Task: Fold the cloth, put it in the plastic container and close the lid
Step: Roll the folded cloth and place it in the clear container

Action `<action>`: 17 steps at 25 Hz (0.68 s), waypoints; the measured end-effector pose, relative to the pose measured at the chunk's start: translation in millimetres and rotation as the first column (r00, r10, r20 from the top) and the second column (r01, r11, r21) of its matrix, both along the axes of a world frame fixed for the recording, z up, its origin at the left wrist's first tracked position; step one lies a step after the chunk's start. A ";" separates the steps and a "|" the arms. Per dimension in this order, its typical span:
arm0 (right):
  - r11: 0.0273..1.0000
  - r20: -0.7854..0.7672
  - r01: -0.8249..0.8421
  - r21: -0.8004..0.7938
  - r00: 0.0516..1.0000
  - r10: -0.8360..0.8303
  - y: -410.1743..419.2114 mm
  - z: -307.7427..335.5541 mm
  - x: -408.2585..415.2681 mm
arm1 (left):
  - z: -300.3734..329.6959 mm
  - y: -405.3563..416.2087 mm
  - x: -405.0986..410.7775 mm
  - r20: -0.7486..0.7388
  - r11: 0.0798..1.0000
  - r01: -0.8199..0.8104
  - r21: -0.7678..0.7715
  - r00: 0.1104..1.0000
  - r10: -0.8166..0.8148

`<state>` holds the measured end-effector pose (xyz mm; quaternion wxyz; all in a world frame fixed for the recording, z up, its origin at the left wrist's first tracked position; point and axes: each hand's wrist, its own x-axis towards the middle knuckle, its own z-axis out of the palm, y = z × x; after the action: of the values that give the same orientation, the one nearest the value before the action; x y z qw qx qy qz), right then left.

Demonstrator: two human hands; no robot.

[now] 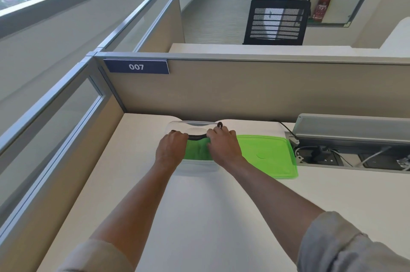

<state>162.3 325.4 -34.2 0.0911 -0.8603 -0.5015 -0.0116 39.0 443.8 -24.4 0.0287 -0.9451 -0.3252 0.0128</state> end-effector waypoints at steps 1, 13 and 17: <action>0.999 -0.020 0.004 -0.051 1.000 -0.005 0.0 -1.4 1.1 | -1.2 0.0 0.1 0.012 0.998 -0.043 -0.054 0.999 0.043; 0.889 -0.083 -0.030 -0.456 0.997 -0.008 23.8 -9.3 9.9 | -15.8 10.1 5.1 0.012 0.928 -0.159 -0.335 0.985 0.173; 0.892 -0.082 -0.019 -0.452 0.996 -0.021 27.9 -10.3 8.2 | -15.4 10.8 4.8 0.004 0.946 -0.132 -0.297 0.990 0.139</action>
<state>170.5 353.3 -44.5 -0.0901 -0.8579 -0.4856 0.1418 43.9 454.6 -39.7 -0.1179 -0.9143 -0.3840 0.0517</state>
